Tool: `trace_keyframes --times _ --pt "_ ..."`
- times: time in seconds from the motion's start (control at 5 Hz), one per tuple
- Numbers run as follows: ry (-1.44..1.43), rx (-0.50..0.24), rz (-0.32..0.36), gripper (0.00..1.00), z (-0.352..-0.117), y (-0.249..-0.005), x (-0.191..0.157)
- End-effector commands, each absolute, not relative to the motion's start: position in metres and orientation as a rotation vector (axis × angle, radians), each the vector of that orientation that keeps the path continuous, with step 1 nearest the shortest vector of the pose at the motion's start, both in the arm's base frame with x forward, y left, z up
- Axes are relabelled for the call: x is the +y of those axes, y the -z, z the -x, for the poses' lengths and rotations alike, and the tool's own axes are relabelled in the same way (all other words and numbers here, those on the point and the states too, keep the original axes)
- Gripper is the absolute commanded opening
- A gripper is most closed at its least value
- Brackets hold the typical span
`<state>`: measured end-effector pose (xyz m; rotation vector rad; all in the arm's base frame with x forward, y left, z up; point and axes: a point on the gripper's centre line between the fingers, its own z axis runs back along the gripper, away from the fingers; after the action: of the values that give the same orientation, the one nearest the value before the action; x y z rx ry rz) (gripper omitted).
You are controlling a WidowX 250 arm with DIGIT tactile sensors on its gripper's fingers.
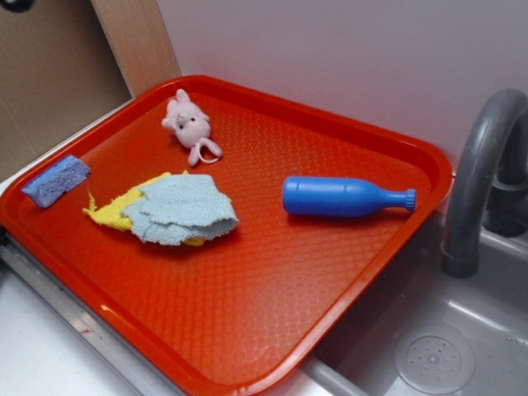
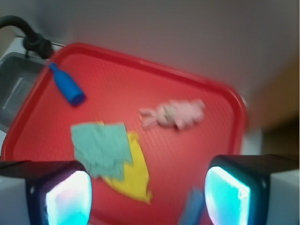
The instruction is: Grab the blue bottle.
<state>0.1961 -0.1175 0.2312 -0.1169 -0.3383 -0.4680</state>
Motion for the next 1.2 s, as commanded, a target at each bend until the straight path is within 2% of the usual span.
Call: trace_keyframes --times 0.0,0.2,0.4,0.6,0.8,1.0 --pt "0.731 -0.439 0.107 1.0 -0.221 -0.221 -0.198" --pt "0.864 -0.401 0.06 1.0 -0.225 -0.195 -0.23" --pt "0.984 -0.333 0.092 1.0 -0.228 -0.159 -0.269" --pt "1.03 -0.259 0.114 1.0 -0.241 -0.126 -0.289" --pt "1.068 -0.217 0.138 1.0 -0.245 -0.1 -0.298" --pt "1.108 -0.162 0.112 1.0 -0.241 -0.077 -0.303"
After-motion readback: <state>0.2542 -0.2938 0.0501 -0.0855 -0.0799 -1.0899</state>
